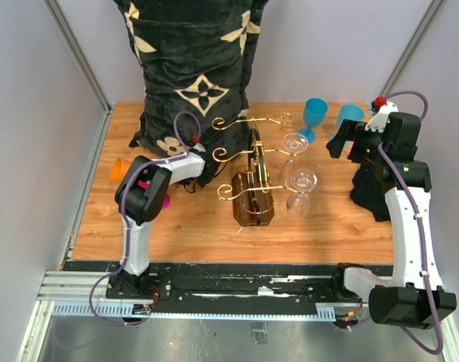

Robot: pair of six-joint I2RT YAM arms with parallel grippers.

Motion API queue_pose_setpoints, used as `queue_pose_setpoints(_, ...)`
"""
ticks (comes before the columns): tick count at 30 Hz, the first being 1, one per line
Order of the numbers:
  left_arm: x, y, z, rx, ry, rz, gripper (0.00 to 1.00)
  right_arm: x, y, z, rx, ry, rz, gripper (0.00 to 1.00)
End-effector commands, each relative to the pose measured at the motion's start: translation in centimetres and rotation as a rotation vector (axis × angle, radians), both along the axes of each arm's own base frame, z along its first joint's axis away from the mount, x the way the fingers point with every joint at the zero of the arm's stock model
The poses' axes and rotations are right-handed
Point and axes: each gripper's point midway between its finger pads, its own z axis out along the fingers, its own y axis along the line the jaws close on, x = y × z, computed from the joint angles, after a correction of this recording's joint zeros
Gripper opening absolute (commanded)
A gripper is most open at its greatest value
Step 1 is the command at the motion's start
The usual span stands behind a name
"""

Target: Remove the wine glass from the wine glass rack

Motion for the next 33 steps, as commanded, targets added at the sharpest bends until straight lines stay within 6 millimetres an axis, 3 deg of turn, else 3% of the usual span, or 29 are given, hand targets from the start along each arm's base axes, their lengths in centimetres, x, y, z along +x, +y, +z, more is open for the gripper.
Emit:
queue_pose_setpoints(1,-1.3,0.1,-2.2,0.069,0.053,0.016,0.01,0.1,0.4,0.1,-0.002,-0.018,0.018,0.99)
queue_pose_setpoints(17,-2.8,-1.7,-5.4,0.129,0.088,-0.037,0.01,0.1,0.5,-0.3,0.003,-0.014,0.021,0.99)
queue_pose_setpoints(26,-2.3,-2.3,-7.0,0.145,0.106,-0.057,0.01,0.2,0.4,-0.3,0.002,-0.017,0.02,0.99)
queue_pose_setpoints(31,-2.8,-2.5,-8.9,0.121,0.134,-0.055,0.01,0.2,0.4,-0.5,0.002,-0.012,0.021,0.99)
queue_pose_setpoints(33,-3.0,-2.4,-9.4,0.116,0.136,-0.055,0.09,0.3,0.4,-0.6,0.003,-0.011,0.021,0.99)
